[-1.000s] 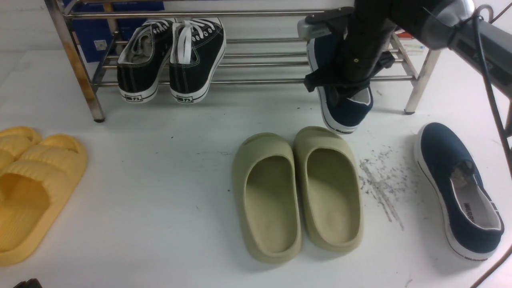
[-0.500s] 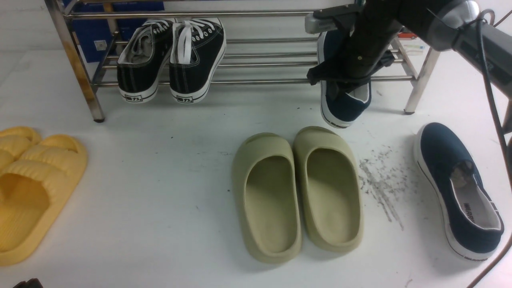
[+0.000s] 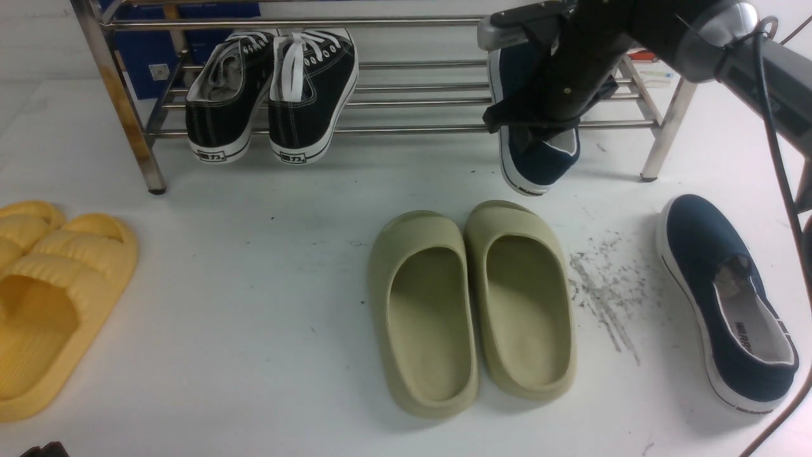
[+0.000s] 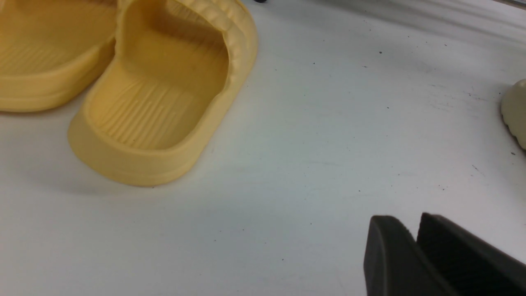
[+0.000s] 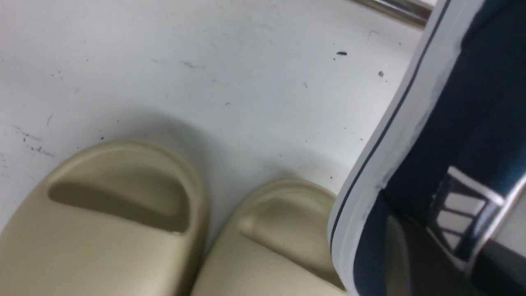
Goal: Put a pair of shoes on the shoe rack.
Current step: Use the right arm to put a shoe into the shoe rack
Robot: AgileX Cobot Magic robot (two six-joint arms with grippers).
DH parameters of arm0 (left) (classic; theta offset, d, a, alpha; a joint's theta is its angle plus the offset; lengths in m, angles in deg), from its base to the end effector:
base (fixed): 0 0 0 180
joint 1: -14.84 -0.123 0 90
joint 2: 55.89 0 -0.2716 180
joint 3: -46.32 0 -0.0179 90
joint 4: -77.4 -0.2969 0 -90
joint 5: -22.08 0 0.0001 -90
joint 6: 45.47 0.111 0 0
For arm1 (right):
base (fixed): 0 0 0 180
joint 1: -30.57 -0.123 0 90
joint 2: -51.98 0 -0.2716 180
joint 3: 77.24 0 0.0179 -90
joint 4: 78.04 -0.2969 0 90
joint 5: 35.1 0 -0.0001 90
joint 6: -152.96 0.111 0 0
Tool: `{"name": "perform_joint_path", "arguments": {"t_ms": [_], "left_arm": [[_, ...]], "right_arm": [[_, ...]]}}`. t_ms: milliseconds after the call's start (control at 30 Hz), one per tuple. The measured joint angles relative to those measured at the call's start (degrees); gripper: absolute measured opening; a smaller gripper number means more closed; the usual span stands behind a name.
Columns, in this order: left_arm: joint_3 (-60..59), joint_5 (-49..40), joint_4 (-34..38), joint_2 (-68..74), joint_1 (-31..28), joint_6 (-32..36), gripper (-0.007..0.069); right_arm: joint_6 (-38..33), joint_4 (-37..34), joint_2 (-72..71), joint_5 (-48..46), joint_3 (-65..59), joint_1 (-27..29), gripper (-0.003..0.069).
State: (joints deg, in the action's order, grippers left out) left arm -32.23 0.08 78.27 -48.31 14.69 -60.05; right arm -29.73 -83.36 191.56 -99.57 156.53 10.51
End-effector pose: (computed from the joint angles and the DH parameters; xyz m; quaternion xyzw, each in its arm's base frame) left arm 0.1312 -0.0003 0.1621 -0.1078 0.8025 -0.0801 0.5814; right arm 0.5195 0.1996 0.2426 -0.1820 0.9482 0.0838 0.2464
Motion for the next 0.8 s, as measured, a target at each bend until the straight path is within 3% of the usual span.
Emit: {"name": "perform_joint_path", "arguments": {"t_ms": [133,300,433,633,800], "left_arm": [[0.0,0.0,0.0,0.0,0.0,0.0,0.0121],[0.0,0.0,0.0,0.0,0.0,0.0,0.0130],[0.0,0.0,0.0,0.0,0.0,0.0,0.0134],[0.0,0.0,0.0,0.0,0.0,0.0,0.0134],[0.0,0.0,0.0,0.0,0.0,0.0,0.0138]], "right_arm": [[1.3,-0.1,0.0,2.1,0.0,0.0,0.0135],[4.5,2.3,-0.1,7.5,0.6,0.0,0.0352],[4.8,2.8,-0.1,7.3,0.9,0.0,0.0466],[5.0,2.6,-0.1,0.1,4.6,0.0,0.0501],[2.7,1.3,-0.5,-6.3,7.5,0.0,0.0458]]}}
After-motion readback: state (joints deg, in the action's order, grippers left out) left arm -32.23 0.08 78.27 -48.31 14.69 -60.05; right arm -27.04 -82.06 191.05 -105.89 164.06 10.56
